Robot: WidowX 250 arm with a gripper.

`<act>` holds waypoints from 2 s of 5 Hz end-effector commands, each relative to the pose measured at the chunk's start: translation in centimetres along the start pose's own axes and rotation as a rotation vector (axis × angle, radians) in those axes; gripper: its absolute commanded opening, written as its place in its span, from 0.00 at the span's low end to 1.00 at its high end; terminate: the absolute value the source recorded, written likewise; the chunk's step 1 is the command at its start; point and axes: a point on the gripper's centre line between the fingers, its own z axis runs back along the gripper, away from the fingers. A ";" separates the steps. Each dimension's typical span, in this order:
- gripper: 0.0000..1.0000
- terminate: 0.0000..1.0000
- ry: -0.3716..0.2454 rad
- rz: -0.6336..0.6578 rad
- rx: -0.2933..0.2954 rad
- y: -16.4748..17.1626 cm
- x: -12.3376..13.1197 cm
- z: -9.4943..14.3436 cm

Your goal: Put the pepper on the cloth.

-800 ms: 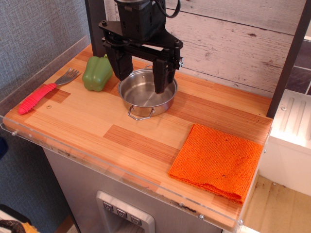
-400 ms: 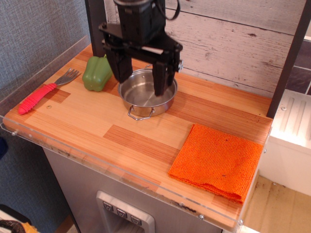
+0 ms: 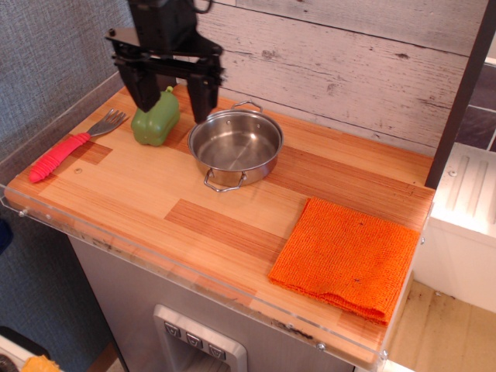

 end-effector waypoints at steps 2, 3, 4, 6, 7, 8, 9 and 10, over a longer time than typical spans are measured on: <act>1.00 0.00 0.018 0.146 0.075 7.0 2.3 -5.1; 1.00 0.00 0.033 0.150 0.088 7.3 2.4 -6.3; 1.00 0.00 0.028 0.150 0.096 7.3 3.2 -7.1; 1.00 0.00 0.033 0.163 0.111 7.4 4.4 -8.5; 0.00 0.00 0.060 0.143 0.092 6.9 4.3 -8.8; 0.00 0.00 0.025 0.147 0.092 5.2 3.1 -6.3; 0.00 0.00 -0.089 0.158 0.073 0.7 1.8 -1.2; 0.00 0.00 -0.147 0.041 -0.015 -3.5 0.5 2.6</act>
